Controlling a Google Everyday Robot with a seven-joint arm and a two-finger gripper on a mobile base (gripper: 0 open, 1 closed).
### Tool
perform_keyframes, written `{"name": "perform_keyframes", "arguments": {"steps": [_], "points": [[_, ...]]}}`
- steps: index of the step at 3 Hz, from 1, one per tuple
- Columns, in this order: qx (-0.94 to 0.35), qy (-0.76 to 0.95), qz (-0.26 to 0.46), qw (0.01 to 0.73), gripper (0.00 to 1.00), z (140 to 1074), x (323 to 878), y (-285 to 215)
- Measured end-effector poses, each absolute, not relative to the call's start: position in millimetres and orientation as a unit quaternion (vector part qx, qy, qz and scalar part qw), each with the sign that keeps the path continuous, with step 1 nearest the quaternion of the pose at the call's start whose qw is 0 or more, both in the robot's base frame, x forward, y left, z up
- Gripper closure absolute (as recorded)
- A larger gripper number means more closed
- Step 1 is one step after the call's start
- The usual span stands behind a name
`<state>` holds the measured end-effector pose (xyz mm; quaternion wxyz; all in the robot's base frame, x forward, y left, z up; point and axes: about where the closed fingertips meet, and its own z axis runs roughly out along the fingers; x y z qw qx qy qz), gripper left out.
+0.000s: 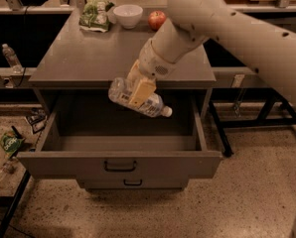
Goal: Place blue plastic bottle into top drawer
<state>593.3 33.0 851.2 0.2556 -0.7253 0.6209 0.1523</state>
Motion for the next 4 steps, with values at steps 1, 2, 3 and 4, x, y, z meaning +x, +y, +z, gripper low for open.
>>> {"name": "perform_keyframes", "arguments": {"steps": [1, 2, 3, 4], "points": [[-0.717, 0.642, 0.110, 0.247, 1.00, 794, 592, 44], [-0.707, 0.661, 0.074, 0.242, 1.00, 749, 593, 44], [-0.693, 0.674, 0.039, 0.254, 0.82, 728, 595, 34], [-0.687, 0.674, 0.007, 0.271, 0.58, 728, 603, 26]]}}
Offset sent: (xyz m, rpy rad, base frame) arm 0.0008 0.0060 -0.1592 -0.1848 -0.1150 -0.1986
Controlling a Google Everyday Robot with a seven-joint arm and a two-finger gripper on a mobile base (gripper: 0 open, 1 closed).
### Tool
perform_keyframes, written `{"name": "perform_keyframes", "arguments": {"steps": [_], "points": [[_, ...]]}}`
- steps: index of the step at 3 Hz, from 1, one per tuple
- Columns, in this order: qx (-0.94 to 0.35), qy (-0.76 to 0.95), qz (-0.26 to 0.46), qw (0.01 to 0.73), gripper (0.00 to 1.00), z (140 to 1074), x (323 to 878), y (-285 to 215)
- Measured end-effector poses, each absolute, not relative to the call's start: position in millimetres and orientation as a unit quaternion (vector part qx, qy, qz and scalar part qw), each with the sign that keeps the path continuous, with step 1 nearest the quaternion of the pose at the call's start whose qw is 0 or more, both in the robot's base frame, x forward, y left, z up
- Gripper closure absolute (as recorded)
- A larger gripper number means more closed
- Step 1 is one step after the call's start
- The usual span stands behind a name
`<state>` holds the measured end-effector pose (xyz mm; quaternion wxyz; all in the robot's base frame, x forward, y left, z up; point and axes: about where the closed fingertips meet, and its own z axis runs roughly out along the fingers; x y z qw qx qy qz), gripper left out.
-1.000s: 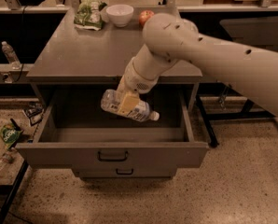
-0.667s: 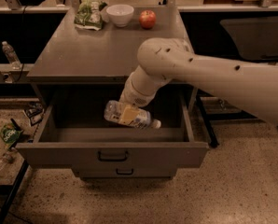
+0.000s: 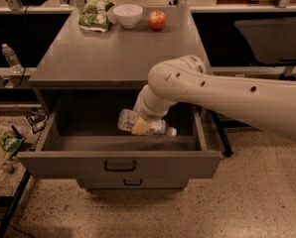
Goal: Place blue plastic bottle into top drawer
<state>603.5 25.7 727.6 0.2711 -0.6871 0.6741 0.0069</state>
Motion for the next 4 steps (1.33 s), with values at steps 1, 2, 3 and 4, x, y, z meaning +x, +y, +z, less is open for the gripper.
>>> {"name": "perform_keyframes", "arguments": {"steps": [1, 2, 3, 4], "points": [[-0.692, 0.664, -0.017, 0.283, 0.35, 740, 613, 19], [-0.694, 0.651, -0.029, 0.307, 0.12, 775, 615, 9], [-0.715, 0.623, -0.036, 0.315, 0.13, 815, 607, -3], [-0.727, 0.608, -0.036, 0.316, 0.37, 844, 593, -11]]}}
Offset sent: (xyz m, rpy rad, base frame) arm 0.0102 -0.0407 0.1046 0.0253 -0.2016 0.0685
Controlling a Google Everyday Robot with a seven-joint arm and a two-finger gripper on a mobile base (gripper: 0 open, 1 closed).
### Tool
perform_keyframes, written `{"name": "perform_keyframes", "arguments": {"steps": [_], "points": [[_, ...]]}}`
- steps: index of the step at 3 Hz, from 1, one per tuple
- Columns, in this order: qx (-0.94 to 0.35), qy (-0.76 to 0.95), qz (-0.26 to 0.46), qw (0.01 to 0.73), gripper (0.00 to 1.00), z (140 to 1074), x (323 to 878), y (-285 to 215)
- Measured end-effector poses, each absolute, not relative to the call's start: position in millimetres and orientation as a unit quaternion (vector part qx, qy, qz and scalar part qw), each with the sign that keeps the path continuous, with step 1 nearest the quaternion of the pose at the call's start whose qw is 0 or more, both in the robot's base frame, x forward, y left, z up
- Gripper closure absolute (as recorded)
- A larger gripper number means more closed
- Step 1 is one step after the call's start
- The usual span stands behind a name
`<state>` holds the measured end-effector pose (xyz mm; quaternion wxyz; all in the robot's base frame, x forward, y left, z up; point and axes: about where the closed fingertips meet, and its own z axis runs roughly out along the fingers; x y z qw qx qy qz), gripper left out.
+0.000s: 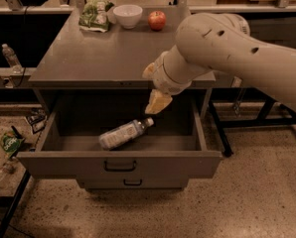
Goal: Place blue plastic bottle into top drawer
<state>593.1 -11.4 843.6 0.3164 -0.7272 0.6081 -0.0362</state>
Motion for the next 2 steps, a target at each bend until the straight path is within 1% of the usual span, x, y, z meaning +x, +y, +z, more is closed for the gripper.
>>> {"name": "perform_keyframes", "arguments": {"steps": [1, 2], "points": [[-0.701, 0.597, -0.052, 0.386, 0.68, 908, 582, -34], [-0.664, 0.589, -0.095, 0.450, 0.91, 969, 584, -48]]}}
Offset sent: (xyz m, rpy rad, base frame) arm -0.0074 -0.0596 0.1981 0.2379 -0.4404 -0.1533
